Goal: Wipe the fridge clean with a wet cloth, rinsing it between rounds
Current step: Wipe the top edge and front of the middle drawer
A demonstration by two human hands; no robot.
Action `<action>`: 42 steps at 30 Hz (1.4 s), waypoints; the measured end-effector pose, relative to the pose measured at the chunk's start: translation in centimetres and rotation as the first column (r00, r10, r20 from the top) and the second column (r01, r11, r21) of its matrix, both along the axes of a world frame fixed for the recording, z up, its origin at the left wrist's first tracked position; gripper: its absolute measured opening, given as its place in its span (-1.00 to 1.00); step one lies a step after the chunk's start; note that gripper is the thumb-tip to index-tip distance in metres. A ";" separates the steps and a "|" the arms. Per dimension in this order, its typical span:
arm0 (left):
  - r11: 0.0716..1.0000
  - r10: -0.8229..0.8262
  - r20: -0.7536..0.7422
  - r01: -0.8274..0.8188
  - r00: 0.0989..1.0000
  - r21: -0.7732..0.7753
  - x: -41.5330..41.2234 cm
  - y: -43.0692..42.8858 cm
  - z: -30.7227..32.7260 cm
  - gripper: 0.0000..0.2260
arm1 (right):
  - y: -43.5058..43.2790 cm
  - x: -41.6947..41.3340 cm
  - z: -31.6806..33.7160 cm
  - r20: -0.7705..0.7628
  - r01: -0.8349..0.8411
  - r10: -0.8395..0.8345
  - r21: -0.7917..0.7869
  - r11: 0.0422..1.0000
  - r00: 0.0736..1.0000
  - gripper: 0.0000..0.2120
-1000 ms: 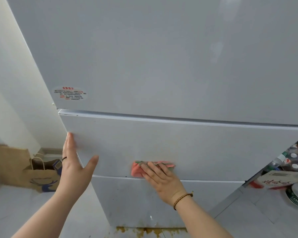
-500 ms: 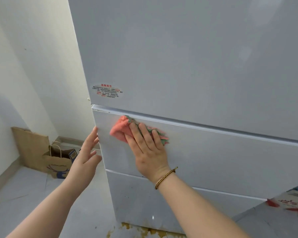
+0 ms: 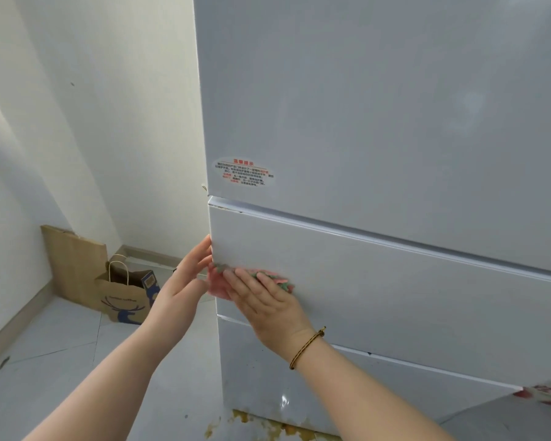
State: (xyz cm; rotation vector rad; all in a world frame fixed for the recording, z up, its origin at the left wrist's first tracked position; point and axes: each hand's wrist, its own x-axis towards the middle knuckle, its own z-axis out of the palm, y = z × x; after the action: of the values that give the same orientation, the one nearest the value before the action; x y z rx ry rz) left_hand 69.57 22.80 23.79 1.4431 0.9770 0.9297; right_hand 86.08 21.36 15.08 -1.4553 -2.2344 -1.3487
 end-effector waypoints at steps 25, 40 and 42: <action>1.000 0.021 -0.008 -0.020 1.000 0.006 0.7 -0.5 -0.2 -0.54 | -1.5 2.6 2.0 -0.293 0.070 -0.007 0.207 0.976 0.956 -0.46; 0.942 0.298 -0.318 -0.222 0.900 0.252 5.7 -6.0 -2.6 -0.44 | -14.1 19.8 -4.8 0.141 0.005 0.018 -0.162 0.987 0.990 -0.21; 0.948 0.271 -0.338 -0.190 0.901 0.254 7.9 -7.5 -3.4 -0.43 | -15.2 21.9 -4.8 0.159 0.014 0.015 -0.177 0.984 0.987 -0.23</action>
State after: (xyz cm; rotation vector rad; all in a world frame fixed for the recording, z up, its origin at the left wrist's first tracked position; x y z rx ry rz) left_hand 77.50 15.31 20.43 1.7541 1.3865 0.9778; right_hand 107.98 6.20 10.25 -1.4470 -2.5143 -1.3393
